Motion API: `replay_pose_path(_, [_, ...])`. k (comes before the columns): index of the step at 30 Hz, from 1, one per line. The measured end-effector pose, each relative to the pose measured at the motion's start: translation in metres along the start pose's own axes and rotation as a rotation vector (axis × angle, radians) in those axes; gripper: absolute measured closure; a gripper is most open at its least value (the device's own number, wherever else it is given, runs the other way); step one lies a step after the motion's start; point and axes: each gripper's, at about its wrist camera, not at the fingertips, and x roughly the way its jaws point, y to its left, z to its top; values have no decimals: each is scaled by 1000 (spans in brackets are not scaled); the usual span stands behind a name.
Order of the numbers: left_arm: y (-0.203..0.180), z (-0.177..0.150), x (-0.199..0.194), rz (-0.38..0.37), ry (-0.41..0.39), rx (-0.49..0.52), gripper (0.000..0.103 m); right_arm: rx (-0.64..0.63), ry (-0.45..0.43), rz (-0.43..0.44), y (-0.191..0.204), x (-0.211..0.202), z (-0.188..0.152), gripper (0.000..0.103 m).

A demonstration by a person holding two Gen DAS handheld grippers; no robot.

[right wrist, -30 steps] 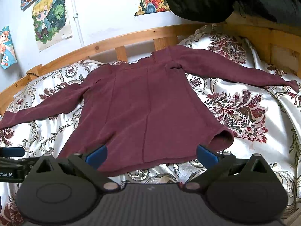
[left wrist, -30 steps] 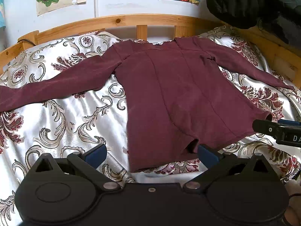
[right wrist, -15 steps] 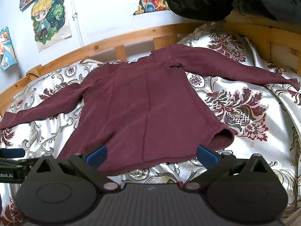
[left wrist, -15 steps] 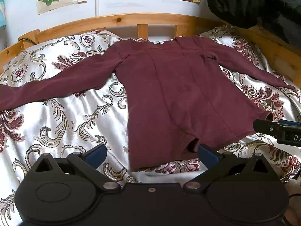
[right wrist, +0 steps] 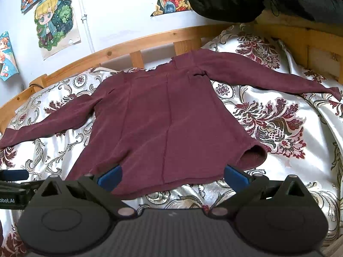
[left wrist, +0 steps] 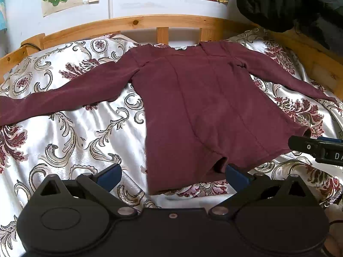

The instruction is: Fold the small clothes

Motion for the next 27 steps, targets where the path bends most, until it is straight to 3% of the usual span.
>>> replay_pose_path(16, [1, -3, 1, 2, 8, 3, 1, 18, 29, 8, 0, 4, 0, 0])
replay_pose_path(22, [2, 8, 8, 18, 30, 40, 1, 73, 137, -10, -10, 14, 8, 0])
replay_pose_path(27, [-2, 26, 8, 116, -17, 132, 1, 117, 217, -1, -23, 25, 22, 0])
